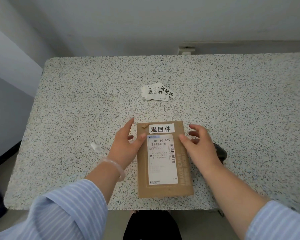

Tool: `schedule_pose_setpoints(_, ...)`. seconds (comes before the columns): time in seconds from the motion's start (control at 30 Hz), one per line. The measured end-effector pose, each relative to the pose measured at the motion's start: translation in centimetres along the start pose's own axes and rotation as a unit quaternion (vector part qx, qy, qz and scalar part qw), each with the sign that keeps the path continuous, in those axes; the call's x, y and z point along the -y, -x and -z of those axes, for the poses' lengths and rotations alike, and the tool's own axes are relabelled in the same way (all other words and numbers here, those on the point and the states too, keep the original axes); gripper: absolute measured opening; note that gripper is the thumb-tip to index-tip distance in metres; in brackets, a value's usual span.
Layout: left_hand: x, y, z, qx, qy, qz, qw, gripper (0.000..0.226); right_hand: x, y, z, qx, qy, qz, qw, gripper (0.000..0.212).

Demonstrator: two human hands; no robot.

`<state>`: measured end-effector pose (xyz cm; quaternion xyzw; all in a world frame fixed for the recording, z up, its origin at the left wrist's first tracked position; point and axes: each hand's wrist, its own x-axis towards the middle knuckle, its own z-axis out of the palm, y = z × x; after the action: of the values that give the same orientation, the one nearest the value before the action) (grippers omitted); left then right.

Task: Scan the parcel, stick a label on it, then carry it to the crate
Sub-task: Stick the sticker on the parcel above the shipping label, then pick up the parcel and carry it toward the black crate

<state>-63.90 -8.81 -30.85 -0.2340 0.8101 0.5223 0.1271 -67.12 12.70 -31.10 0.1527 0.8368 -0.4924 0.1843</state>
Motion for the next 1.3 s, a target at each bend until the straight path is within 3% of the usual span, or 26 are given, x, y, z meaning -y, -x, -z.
schedule_pose_setpoints(0.2, 3.6, 5.1, -0.9, 0.078, -0.103, -0.1, 0.987, 0.096, -2.7, 4.0, 1.0, 0.134, 0.047, 0.125, 0.982, 0.076)
schedule_pose_setpoints(0.33, 4.8, 5.9, -1.8, 0.114, -0.119, -0.093, 0.982, 0.104, -3.4, 4.9, 0.4, 0.198, 0.141, 0.112, 0.964, 0.091)
schedule_pose_setpoints(0.47, 4.5, 5.8, -1.9, 0.103, -0.092, -0.086, 0.987, 0.104, -2.8, 5.2, 0.1, 0.204, 0.112, 0.109, 0.967, 0.093)
schedule_pose_setpoints(0.63, 3.5, 7.1, -0.8, 0.045, -0.083, -0.125, 0.988, 0.102, -0.4, 6.0, 0.9, 0.193, 0.126, 0.151, 0.961, 0.092)
schedule_pose_setpoints(0.93, 2.3, 13.8, 7.3, -0.099, -0.061, -0.149, 0.982, 0.099, 7.7, 11.2, -2.3, 0.228, 0.134, 0.306, 0.915, 0.089)
schedule_pose_setpoints(1.3, 7.3, 27.3, 24.0, -0.288, 0.004, -0.157, 0.945, 0.096, 18.1, 25.0, -16.2, 0.294, 0.114, 0.452, 0.834, 0.086)
